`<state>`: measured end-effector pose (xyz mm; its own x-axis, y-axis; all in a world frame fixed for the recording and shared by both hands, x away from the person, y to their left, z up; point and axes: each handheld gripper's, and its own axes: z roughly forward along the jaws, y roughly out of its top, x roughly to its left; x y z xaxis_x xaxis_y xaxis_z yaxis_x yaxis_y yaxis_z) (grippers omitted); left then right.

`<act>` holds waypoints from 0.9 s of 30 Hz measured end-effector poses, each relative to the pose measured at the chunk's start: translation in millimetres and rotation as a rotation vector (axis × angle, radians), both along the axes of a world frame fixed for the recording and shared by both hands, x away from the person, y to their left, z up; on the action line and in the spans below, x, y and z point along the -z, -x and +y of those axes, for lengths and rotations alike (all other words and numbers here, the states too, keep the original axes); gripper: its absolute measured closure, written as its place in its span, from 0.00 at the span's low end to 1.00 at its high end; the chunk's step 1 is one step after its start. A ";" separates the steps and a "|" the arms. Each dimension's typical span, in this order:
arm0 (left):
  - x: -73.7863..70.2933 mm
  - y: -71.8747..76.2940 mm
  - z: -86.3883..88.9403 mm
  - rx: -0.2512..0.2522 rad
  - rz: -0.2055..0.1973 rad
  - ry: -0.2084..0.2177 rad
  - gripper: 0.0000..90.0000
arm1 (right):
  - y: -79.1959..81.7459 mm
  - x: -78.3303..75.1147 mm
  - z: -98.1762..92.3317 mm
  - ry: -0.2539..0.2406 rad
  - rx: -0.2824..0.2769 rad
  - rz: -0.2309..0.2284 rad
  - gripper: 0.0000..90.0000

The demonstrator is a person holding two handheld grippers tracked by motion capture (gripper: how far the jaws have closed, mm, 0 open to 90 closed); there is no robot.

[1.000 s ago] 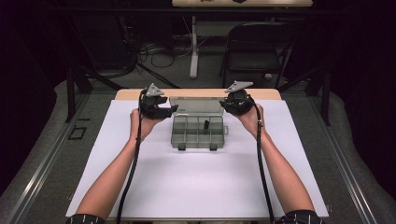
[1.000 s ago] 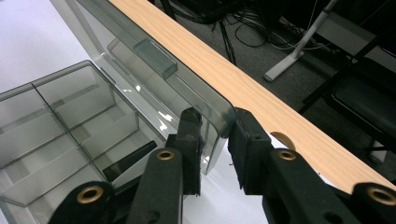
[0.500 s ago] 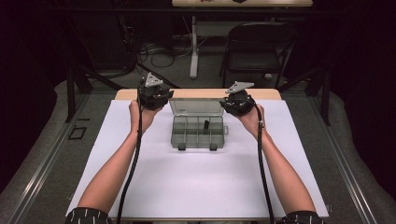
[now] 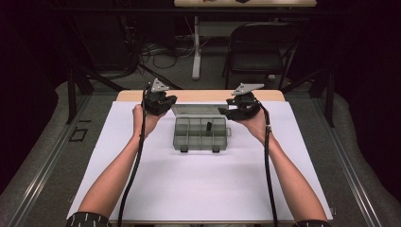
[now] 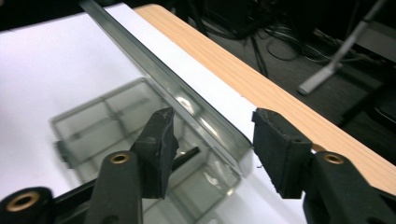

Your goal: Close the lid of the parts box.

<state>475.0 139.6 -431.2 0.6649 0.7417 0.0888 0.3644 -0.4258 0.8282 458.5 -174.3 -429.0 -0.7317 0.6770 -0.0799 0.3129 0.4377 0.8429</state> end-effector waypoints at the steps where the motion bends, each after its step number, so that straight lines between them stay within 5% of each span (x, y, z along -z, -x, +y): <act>1: 1.6 1.7 0.0 0.005 0.003 0.001 0.96 | 2.8 -0.4 0.7 0.001 -0.012 0.001 0.57; 8: 12.6 15.6 4.5 0.042 0.009 0.003 0.98 | 12.7 4.8 4.9 -0.011 -0.080 0.019 0.79; 18: 36.0 35.5 8.5 0.088 0.026 0.017 1.00 | 23.4 25.7 11.3 0.035 -0.085 0.026 1.00; 27: 51.4 46.9 8.7 0.117 0.056 0.001 1.00 | 31.7 46.0 16.3 0.065 -0.087 0.038 1.00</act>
